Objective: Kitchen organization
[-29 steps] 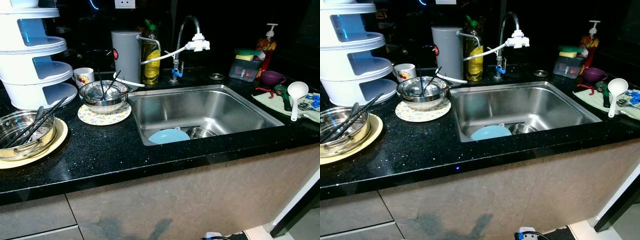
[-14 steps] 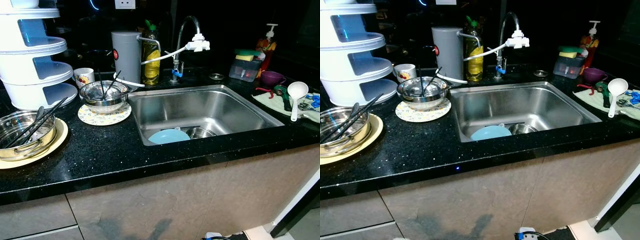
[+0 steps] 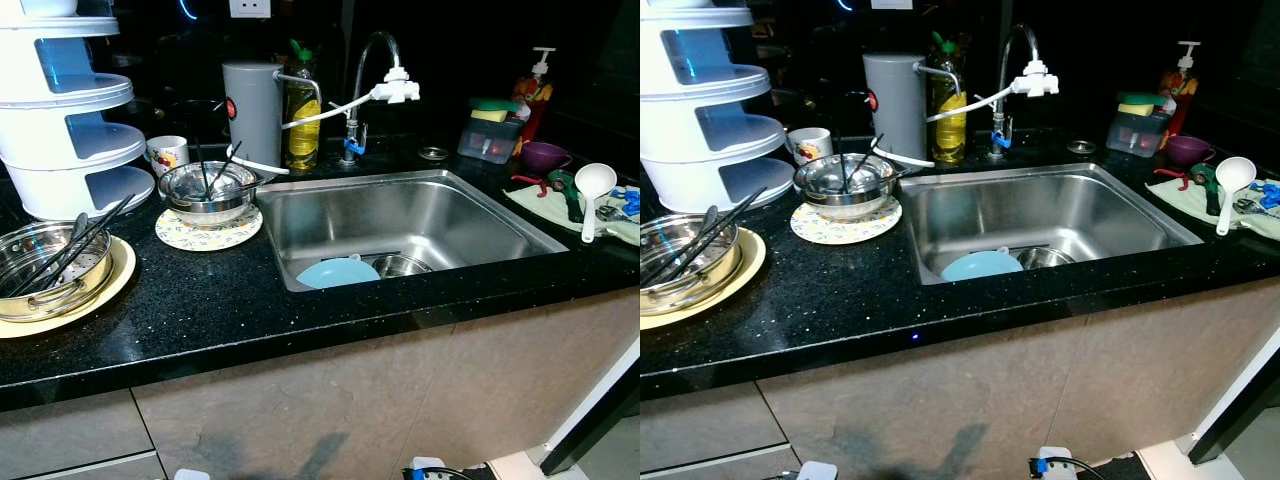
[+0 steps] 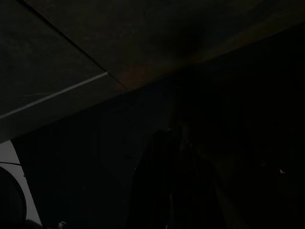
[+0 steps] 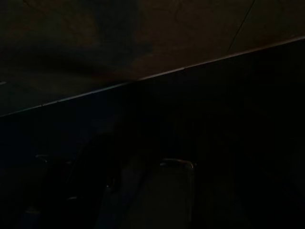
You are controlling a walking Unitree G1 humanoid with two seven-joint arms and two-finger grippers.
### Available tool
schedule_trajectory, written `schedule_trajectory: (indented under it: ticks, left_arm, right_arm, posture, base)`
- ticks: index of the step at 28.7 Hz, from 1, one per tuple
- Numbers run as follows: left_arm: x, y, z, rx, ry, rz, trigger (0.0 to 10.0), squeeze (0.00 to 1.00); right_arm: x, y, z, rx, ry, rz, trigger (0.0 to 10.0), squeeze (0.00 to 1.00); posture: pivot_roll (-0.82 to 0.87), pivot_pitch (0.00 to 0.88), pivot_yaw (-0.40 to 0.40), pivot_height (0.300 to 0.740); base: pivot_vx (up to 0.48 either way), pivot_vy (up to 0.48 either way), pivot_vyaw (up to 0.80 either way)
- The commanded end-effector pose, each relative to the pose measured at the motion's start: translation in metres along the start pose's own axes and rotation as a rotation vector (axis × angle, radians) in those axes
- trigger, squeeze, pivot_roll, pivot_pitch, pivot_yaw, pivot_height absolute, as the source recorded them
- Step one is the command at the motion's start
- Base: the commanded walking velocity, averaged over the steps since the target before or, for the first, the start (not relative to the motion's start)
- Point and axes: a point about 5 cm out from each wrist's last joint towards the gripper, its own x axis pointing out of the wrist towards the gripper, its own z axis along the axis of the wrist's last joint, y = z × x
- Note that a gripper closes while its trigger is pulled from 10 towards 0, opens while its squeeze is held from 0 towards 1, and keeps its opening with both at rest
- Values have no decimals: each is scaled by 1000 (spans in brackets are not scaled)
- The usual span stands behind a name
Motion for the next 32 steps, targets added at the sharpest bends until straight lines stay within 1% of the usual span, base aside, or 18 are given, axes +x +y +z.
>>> schedule_trajectory:
  ticks: [1,8,16,22,25,32]
  left_arm:
    - [-3,1,-8,11,23,6,10000,0]
    - [-3,3,-9,17,22,11,10000,0]
    - [-4,-1,-12,19,28,4,10000,0]
    - [-8,-6,-24,20,55,-7,10000,0]
    - [-9,-7,-27,-14,62,4,10000,0]
    - [-8,-7,-26,-29,64,8,10000,0]
  right_arm:
    - [-1,1,-4,-9,6,-3,10000,0]
    - [-1,2,-5,-12,7,-2,10000,0]
    - [-2,1,-8,-16,15,-2,10000,0]
    - [-5,-3,-19,-29,43,-8,10000,0]
    - [-7,-5,-23,-26,55,-14,10000,0]
    - [-8,-3,-27,-29,65,-5,10000,0]
  posture:
    - [31,97,-34,740]
    - [34,98,-34,740]
    - [33,96,-39,740]
    - [33,67,-45,740]
    - [35,77,-46,740]
    - [38,45,-46,740]
  base:
    - [0,0,0]
    - [0,0,0]
    - [0,0,0]
    - [0,0,0]
    - [0,0,0]
    - [0,0,0]
